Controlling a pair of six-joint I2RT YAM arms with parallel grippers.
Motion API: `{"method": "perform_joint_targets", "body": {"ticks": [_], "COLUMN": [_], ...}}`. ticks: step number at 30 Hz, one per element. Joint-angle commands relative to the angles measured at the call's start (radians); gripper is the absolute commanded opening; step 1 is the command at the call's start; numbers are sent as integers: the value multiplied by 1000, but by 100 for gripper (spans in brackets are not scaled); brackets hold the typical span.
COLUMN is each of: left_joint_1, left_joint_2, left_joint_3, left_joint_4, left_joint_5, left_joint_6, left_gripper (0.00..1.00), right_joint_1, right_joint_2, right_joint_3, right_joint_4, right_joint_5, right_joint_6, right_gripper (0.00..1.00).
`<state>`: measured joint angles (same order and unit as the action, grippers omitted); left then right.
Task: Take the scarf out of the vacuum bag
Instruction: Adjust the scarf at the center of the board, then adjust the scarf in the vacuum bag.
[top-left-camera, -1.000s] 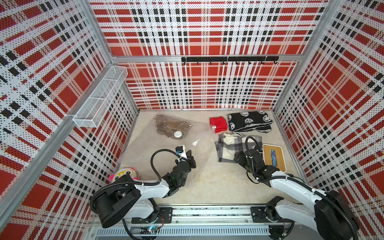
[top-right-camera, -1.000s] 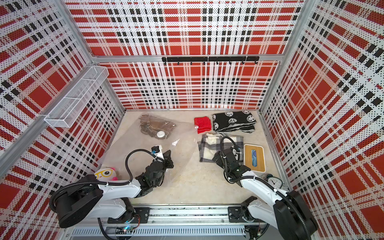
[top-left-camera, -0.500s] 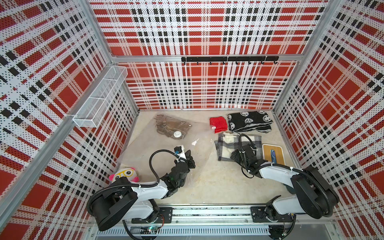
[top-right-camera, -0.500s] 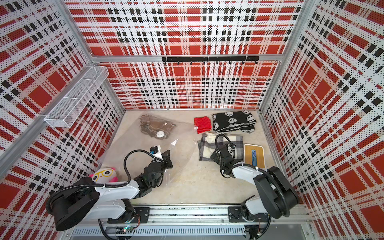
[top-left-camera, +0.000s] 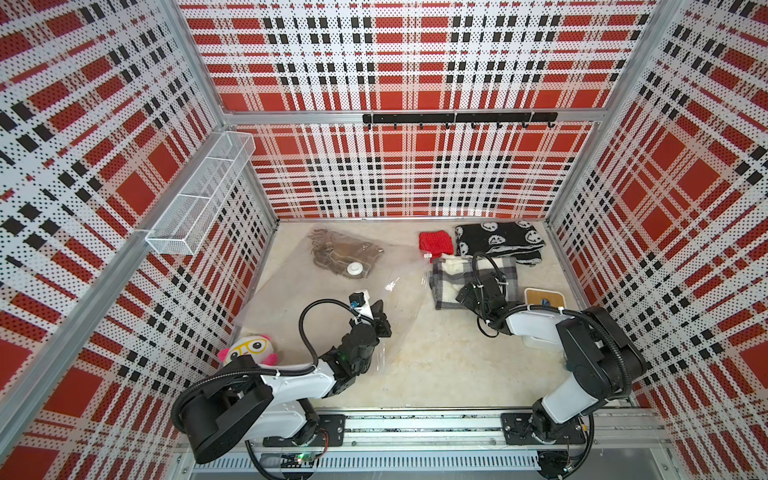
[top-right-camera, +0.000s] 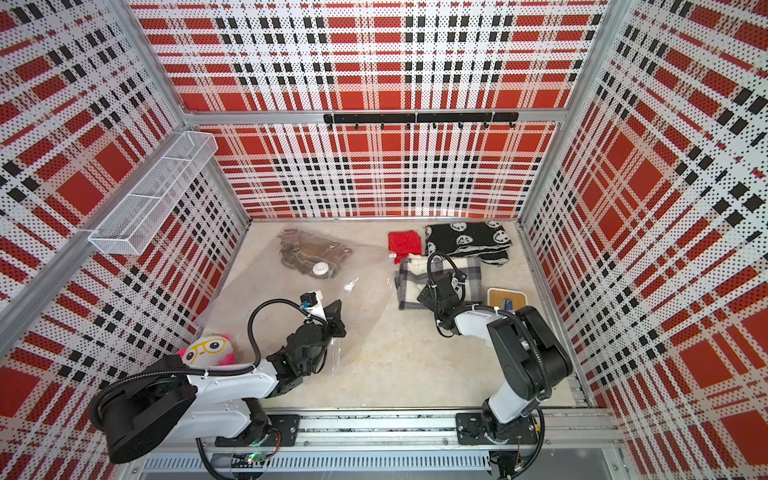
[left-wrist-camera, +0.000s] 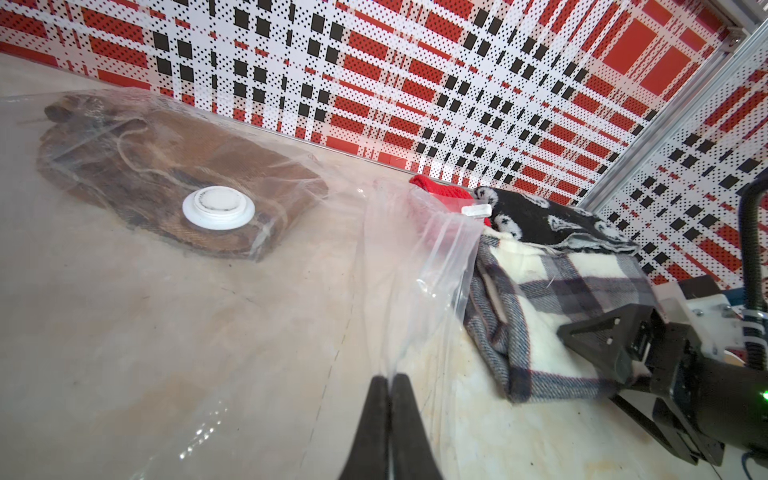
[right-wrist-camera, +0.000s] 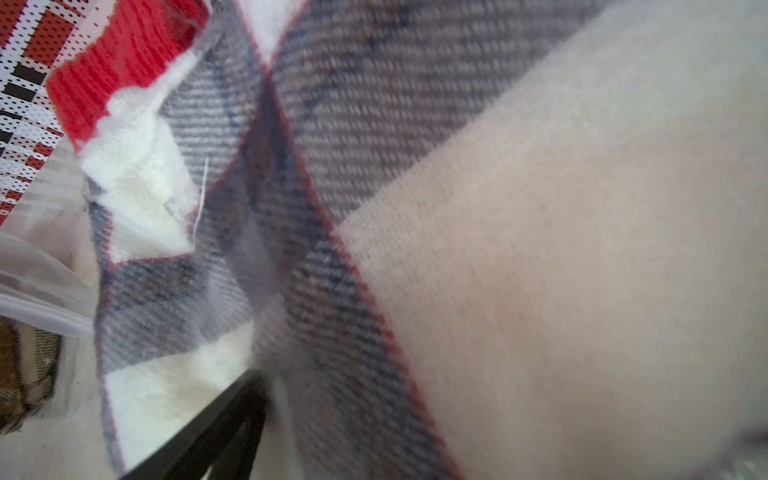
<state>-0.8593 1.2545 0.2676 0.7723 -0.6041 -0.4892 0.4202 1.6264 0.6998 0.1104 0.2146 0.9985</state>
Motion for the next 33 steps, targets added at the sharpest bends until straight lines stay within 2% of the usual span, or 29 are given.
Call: {"method": "perform_joint_targets", "body": {"ticks": [1, 7, 11, 14, 19, 24, 28, 33], "left_joint_1": [-2, 8, 8, 8, 8, 10, 12, 13], "left_joint_2": [-30, -45, -51, -42, -35, -18, -5, 7], "left_joint_3": [-14, -17, -15, -7, 5, 28, 49, 78], "left_joint_4": [7, 9, 9, 10, 9, 3, -5, -28], "left_joint_5": [26, 44, 53, 62, 53, 94, 116, 127], "left_joint_6": [6, 12, 12, 13, 15, 13, 15, 27], "left_gripper": [0, 0, 0, 0, 0, 0, 0, 0], "right_joint_1": [-5, -4, 1, 9, 15, 44, 90, 147], "right_joint_2": [18, -160, -287, -371, -445, -433, -349, -209], "right_joint_3": [-20, -115, -195, -292, -319, -294, -240, -156], "right_joint_4": [-18, 10, 45, 197, 259, 323, 419, 553], "right_joint_5": [-31, -22, -20, -113, -223, -219, -227, -180], "right_joint_6": [-8, -173, -197, -228, -255, -287, -303, -414], "right_gripper": [98, 100, 100, 100, 100, 100, 100, 100]}}
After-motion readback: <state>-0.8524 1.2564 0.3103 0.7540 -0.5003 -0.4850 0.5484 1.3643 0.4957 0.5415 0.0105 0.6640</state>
